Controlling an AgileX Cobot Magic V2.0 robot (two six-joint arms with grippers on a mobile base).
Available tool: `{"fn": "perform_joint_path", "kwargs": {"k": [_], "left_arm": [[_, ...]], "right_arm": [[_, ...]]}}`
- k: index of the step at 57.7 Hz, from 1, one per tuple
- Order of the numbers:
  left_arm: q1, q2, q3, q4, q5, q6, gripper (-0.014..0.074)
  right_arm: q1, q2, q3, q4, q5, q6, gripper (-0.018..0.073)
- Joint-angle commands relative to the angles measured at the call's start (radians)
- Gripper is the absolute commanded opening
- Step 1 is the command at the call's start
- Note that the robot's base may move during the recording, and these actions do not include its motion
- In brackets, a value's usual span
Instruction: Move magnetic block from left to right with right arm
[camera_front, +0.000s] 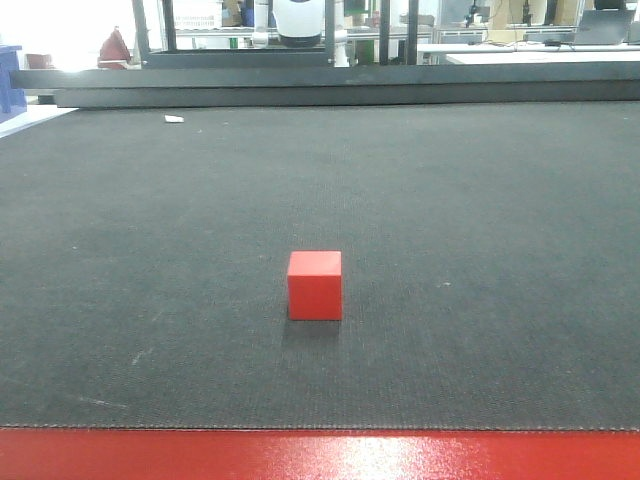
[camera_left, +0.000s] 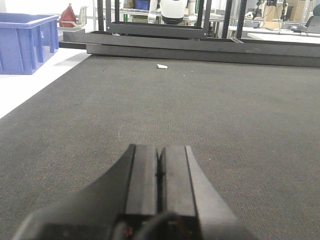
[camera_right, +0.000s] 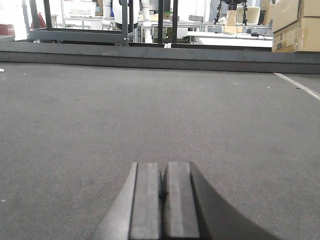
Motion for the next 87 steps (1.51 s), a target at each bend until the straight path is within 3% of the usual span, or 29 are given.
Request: {"fn": "perform_joint_path", "kwargs": {"k": [1,47,63,87], "left_arm": [[-0.004,-0.010,0.009,-0.001,-0.077,-0.007,-0.0126],[-0.004,-0.010,0.009,-0.001,-0.077,-0.007,-0.0126],[-0.004,-0.010,0.009,-0.001,-0.077,-0.007,-0.0126],[-0.004,-0.010,0.009,-0.001,-0.077,-0.007,-0.0126]], "right_arm": [[-0.006,-0.009,-0.002,-0.012,-0.083,-0.001,0.0043],[-0.006,-0.009,-0.002,-0.012,-0.083,-0.001,0.0043],[-0.006,-0.008,-0.057,-0.011,-0.193,0.002,0.0043],[-0.006,0.224,-0.428,-0.010,0.218,0.009,0.0043]]}}
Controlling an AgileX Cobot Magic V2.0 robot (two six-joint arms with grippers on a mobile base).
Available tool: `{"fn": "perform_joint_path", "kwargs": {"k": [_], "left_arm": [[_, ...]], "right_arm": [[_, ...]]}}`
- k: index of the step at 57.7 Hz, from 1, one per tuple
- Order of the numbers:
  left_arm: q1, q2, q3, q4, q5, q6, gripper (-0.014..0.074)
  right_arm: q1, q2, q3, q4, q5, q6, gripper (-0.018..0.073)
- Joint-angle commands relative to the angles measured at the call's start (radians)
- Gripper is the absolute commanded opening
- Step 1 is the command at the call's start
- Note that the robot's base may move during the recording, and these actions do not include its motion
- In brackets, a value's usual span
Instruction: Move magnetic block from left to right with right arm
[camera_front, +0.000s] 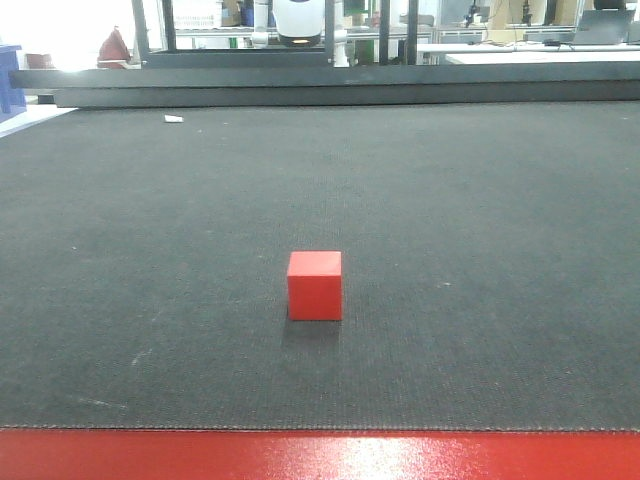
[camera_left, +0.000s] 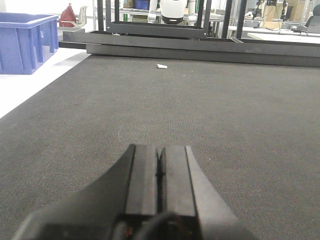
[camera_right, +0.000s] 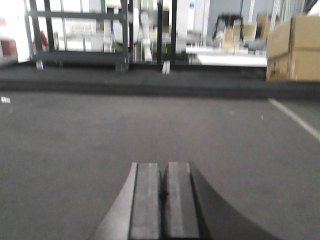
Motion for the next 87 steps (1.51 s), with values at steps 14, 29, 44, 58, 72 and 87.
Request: {"fn": "perform_joint_path", "kwargs": {"k": [14,29,44,58,72,87], "left_arm": [[-0.004,-0.010,0.009,-0.001,-0.077,-0.007,-0.0126],[-0.004,-0.010,0.009,-0.001,-0.077,-0.007,-0.0126],[-0.004,-0.010,0.009,-0.001,-0.077,-0.007,-0.0126],[-0.004,-0.010,0.009,-0.001,-0.077,-0.007,-0.0126],[-0.004,-0.010,0.009,-0.001,-0.077,-0.007,-0.0126],[-0.004,-0.010,0.009,-0.001,-0.077,-0.007,-0.0126]], "right_arm": [[0.008,0.285,-0.193,0.084,0.159,0.003,0.0043],[0.106,0.501,-0.239,0.141,0.242,0.003,0.0043],[0.274,0.723,-0.300,0.089,0.278,0.091,0.0169],[0.438,0.952,-0.439,-0.027,0.366,0.529,0.0516],[0.605,1.191,-0.663,-0.099,0.563,0.632,0.0514],[0.723,1.422,-0.921,-0.087,0.675,0.641,0.0514]]}}
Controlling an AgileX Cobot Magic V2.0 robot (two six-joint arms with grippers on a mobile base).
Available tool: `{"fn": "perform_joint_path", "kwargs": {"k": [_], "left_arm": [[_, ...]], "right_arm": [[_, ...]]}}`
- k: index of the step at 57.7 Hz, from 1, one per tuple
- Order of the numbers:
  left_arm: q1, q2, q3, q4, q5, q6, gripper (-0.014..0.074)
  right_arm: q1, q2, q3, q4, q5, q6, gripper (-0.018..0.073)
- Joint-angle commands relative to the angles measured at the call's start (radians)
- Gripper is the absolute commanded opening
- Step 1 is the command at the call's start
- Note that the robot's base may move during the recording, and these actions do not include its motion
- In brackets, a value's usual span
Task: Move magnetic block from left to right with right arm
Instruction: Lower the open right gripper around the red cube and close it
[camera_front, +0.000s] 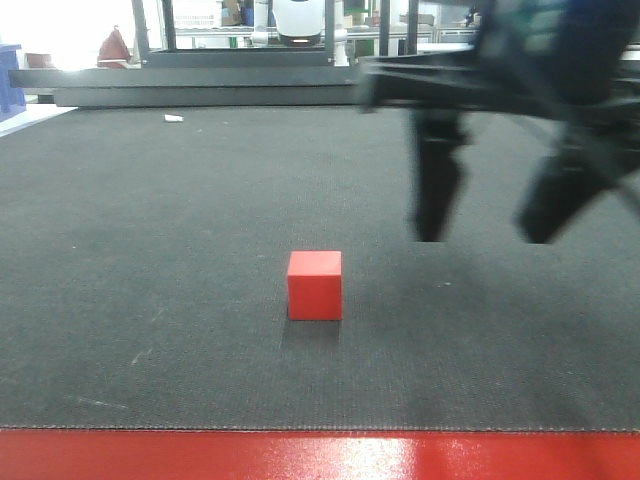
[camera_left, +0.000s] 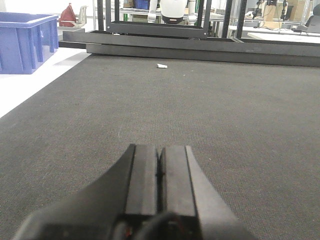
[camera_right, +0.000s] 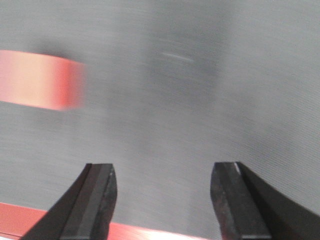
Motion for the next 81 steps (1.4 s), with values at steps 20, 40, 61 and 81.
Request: {"fn": "perform_joint_path", "kwargs": {"k": [20,40,61,81], "left_arm": [[-0.004,-0.010,0.009,-0.001,-0.077,-0.007,-0.0126],[-0.004,-0.010,0.009,-0.001,-0.077,-0.007,-0.0126],[-0.004,-0.010,0.009,-0.001,-0.077,-0.007,-0.0126],[-0.004,-0.010,0.009,-0.001,-0.077,-0.007,-0.0126]], "right_arm": [[0.068,0.300,-0.444,0.051,0.248,0.002,0.0517],[0.079,0.348,-0.493,0.053,0.193,0.065,0.0517],[0.079,0.386,-0.493,0.053,0.173,0.143,0.0517],[0.068,0.406,-0.493,0.053,0.157,0.143,0.0517]]}}
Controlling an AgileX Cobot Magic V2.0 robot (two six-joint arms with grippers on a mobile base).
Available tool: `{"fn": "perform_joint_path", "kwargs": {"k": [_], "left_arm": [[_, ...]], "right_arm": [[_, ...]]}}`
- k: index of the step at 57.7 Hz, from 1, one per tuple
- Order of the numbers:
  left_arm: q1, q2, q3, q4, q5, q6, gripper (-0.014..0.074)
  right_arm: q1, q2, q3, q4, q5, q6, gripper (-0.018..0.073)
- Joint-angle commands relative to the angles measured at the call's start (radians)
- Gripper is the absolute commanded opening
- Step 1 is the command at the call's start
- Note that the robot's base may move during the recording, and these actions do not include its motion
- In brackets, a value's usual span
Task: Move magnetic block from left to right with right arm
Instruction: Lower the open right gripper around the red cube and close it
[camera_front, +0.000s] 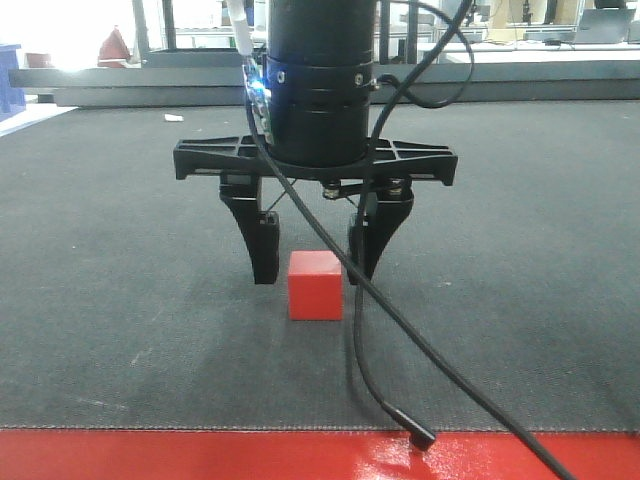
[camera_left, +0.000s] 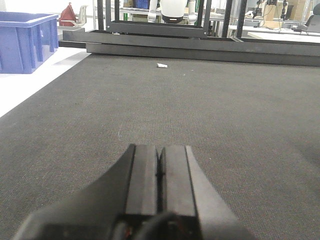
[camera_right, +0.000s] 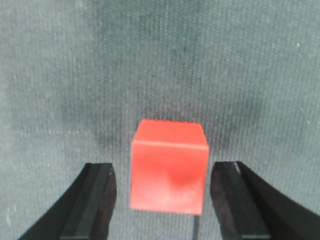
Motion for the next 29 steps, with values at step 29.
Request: {"fn": "perform_joint_path", "kwargs": {"k": [29], "left_arm": [[-0.004,-0.010,0.009,-0.001,-0.078,-0.007,-0.0126]], "right_arm": [[-0.010,-0.018,-0.033,-0.004,-0.025,0.001,0.0508]]}}
